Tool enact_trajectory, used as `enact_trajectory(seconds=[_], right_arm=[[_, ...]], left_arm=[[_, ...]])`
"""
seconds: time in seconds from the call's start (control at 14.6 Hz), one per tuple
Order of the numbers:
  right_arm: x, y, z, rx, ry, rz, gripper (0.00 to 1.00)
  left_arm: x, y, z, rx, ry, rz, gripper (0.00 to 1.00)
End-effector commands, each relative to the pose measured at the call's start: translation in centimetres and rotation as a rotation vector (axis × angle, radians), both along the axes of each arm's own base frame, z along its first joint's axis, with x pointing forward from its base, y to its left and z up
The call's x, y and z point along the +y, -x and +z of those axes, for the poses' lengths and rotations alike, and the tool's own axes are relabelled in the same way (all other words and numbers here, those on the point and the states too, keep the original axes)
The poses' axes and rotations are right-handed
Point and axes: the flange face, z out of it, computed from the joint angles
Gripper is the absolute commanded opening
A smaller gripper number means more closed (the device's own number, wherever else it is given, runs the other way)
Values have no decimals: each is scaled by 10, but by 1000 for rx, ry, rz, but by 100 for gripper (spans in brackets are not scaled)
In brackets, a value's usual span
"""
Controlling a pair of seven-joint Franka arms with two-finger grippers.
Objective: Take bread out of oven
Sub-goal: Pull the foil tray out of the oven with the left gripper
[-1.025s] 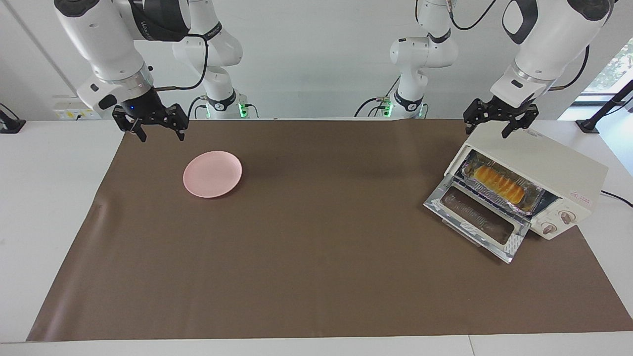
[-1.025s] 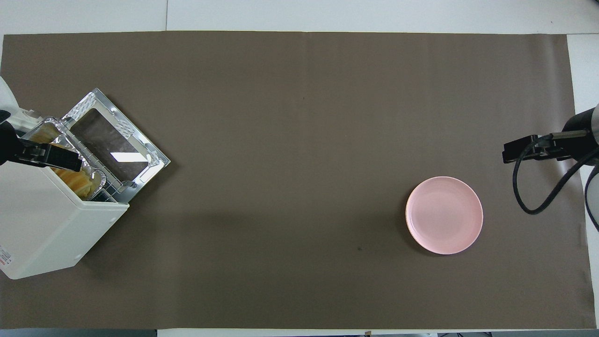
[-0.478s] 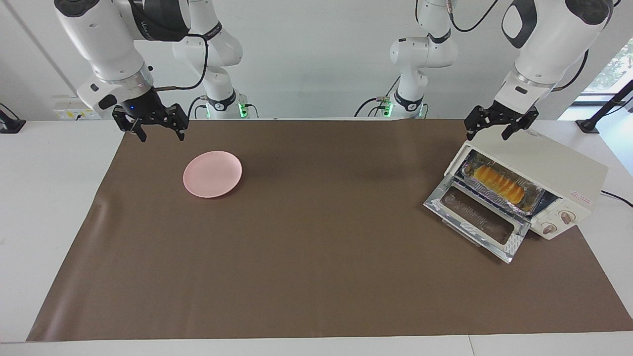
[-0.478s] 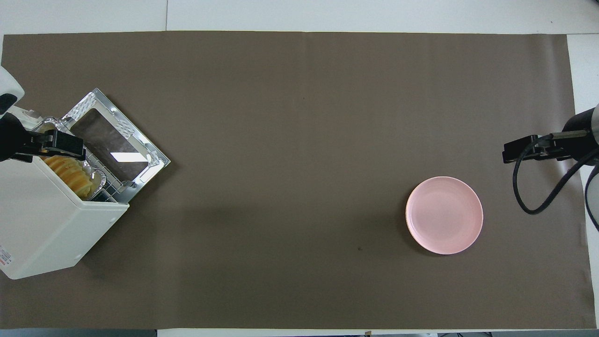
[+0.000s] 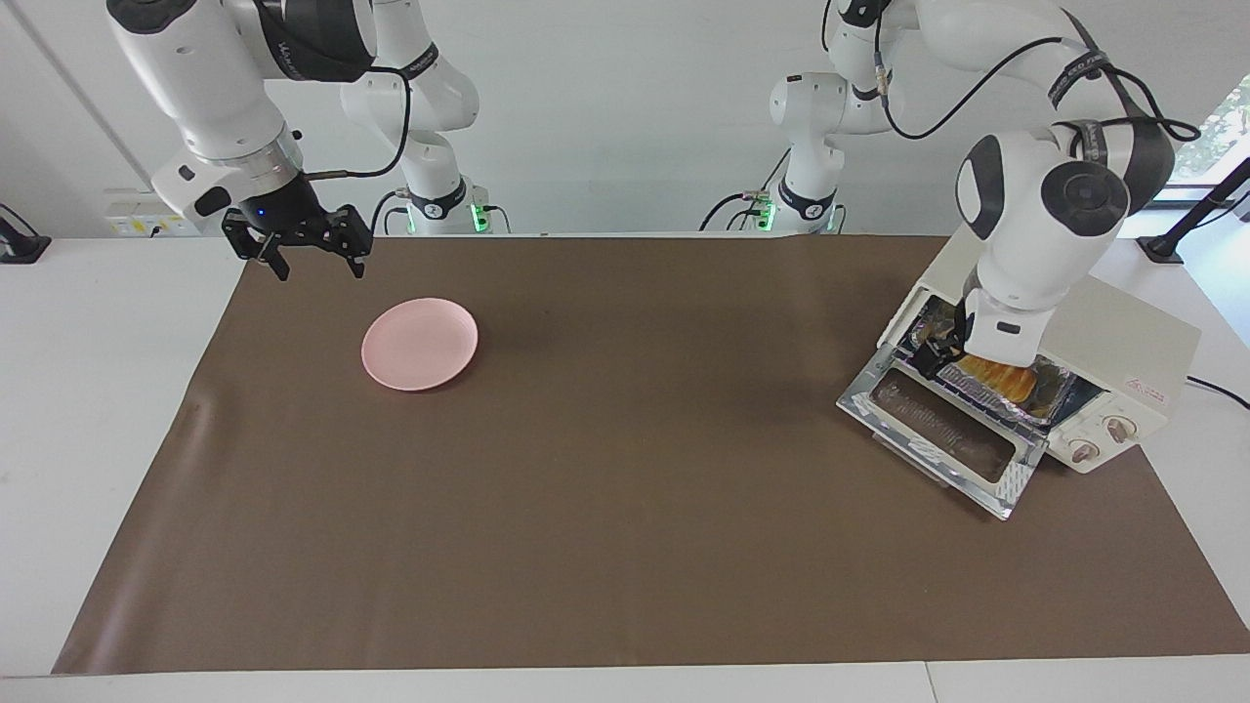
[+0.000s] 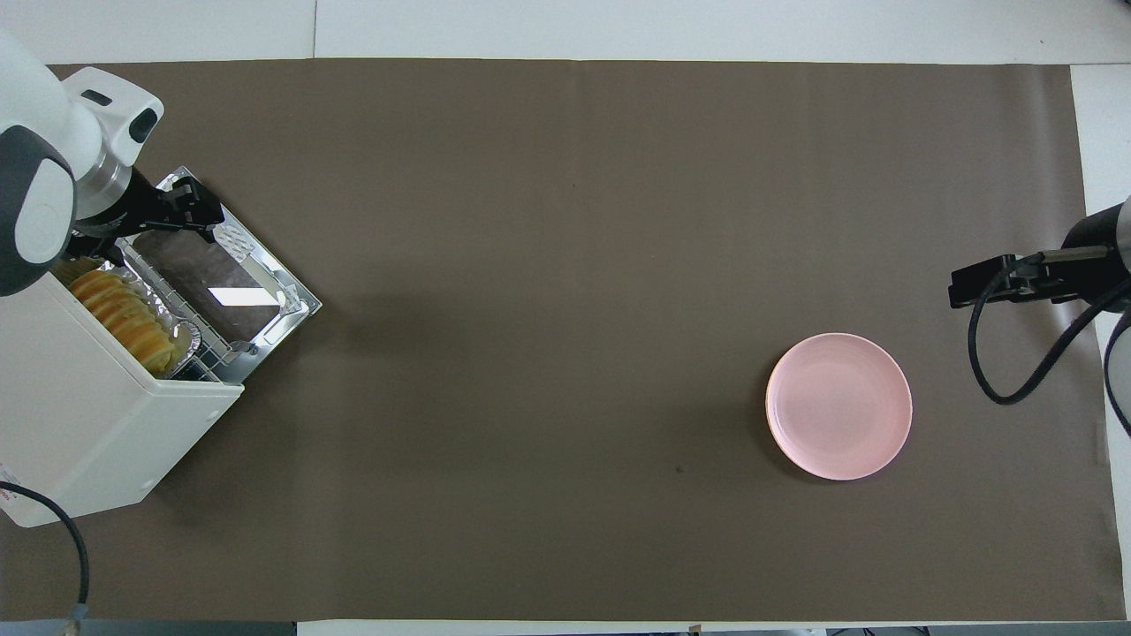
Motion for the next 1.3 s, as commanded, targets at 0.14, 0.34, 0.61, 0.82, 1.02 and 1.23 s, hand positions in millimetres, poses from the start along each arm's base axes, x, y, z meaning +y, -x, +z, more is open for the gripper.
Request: enact_trajectory(seconds=[0.14, 0.34, 0.61, 0.82, 1.02, 1.23], right_arm=[[-4, 4, 3, 3, 0, 11, 100], [-3, 4, 3, 3, 0, 13, 100], [-4, 4, 2, 7, 0, 11, 100], [-3, 4, 3, 3, 0, 13, 100], [-4, 4, 2, 7, 0, 11, 100], [-3, 4, 3, 5, 0, 12, 100]], left_arm=[[17, -17, -41, -81, -103, 204, 100], [28, -12, -53, -107, -145, 359, 100], [39, 6, -75, -132, -165, 421, 100], [48, 11, -80, -129, -166, 430, 100], [48, 13, -82, -125, -166, 434, 100], [47, 19, -88, -133, -158, 433, 100]])
